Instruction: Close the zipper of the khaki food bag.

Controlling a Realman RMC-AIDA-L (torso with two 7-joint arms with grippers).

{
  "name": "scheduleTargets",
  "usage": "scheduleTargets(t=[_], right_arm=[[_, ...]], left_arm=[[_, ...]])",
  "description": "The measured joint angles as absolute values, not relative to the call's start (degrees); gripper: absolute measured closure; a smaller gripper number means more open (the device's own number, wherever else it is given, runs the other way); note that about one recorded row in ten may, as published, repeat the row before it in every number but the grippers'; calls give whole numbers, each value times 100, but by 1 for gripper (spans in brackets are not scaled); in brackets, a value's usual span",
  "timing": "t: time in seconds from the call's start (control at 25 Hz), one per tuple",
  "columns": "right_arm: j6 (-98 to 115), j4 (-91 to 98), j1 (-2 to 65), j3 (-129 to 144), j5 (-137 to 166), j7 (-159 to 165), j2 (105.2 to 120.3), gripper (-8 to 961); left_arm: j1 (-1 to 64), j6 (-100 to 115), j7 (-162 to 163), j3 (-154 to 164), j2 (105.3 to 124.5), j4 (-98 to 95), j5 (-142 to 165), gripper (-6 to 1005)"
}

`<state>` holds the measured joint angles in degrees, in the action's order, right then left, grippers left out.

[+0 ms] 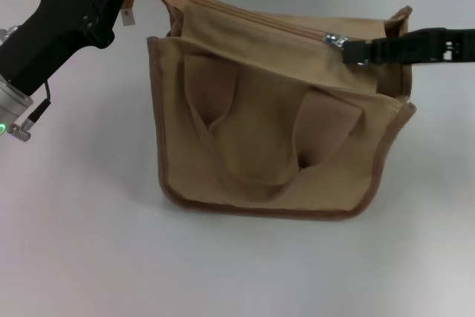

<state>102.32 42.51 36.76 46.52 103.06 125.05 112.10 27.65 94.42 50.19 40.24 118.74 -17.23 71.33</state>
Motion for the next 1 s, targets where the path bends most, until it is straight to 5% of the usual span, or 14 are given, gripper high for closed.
scheduleTargets(t=[1.0], right_arm=[[10500,3900,3459,4304,10264,12382,10983,936]], left_arm=[[2740,9355,5127,4077,11891,-1708,7131,983]])
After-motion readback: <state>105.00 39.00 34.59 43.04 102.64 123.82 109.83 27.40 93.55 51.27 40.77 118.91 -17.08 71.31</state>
